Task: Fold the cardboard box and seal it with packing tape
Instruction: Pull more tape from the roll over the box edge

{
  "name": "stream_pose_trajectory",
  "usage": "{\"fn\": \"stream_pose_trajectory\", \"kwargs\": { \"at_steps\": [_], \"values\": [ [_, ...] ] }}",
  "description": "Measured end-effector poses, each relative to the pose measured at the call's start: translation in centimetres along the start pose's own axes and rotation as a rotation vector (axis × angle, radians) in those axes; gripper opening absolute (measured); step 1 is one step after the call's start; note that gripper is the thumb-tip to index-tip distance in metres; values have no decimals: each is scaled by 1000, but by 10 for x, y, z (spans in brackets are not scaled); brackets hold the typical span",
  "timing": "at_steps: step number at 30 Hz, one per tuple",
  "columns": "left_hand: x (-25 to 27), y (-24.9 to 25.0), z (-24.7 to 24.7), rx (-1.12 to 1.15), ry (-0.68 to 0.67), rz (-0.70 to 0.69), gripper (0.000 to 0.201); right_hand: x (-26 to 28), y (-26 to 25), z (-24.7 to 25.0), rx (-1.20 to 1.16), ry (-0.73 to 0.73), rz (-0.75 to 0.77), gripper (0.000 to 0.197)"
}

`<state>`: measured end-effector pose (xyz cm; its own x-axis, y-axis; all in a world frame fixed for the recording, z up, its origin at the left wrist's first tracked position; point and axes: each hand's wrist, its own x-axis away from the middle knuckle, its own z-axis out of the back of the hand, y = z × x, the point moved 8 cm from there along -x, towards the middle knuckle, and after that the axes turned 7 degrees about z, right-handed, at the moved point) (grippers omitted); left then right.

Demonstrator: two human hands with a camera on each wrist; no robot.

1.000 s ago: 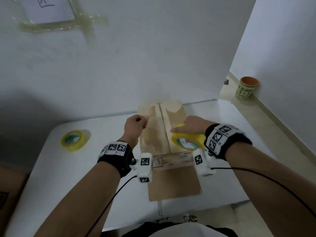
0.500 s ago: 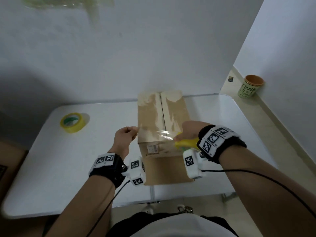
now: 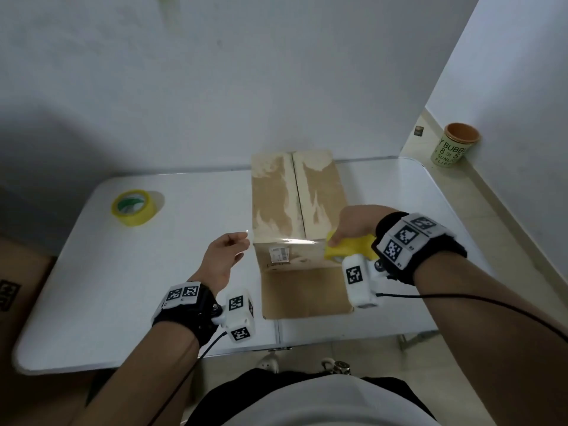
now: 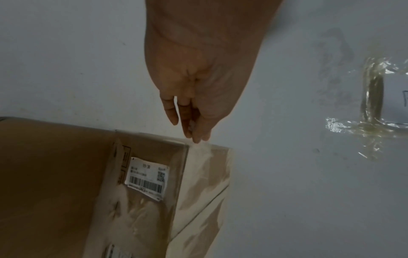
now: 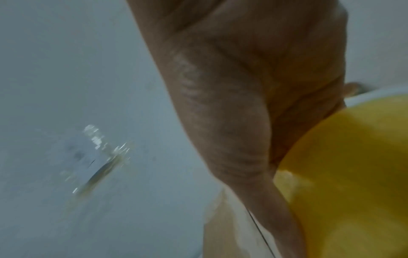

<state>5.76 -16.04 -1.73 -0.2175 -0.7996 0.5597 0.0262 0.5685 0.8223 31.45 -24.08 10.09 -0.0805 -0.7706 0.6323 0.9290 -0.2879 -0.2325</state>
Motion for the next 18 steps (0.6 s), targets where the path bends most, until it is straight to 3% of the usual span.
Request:
{"fn": "stream_pose_trajectory", "kwargs": {
  "at_steps": [3,7,10,18],
  "values": [
    [3,-8,-6,8,-27,7,17,9,-13,12,130,144,-22,37],
    [4,-12,-8,31,0,-27,18,10,-29,17,327,287,-34,17],
    [5,-13,-6,43,31,-51,17,4,-34,9,405,274,-44,12],
    [3,-14,-5,44,62,-82,17,-11,-29,-7,454,228,-63,23]
  ]
}}
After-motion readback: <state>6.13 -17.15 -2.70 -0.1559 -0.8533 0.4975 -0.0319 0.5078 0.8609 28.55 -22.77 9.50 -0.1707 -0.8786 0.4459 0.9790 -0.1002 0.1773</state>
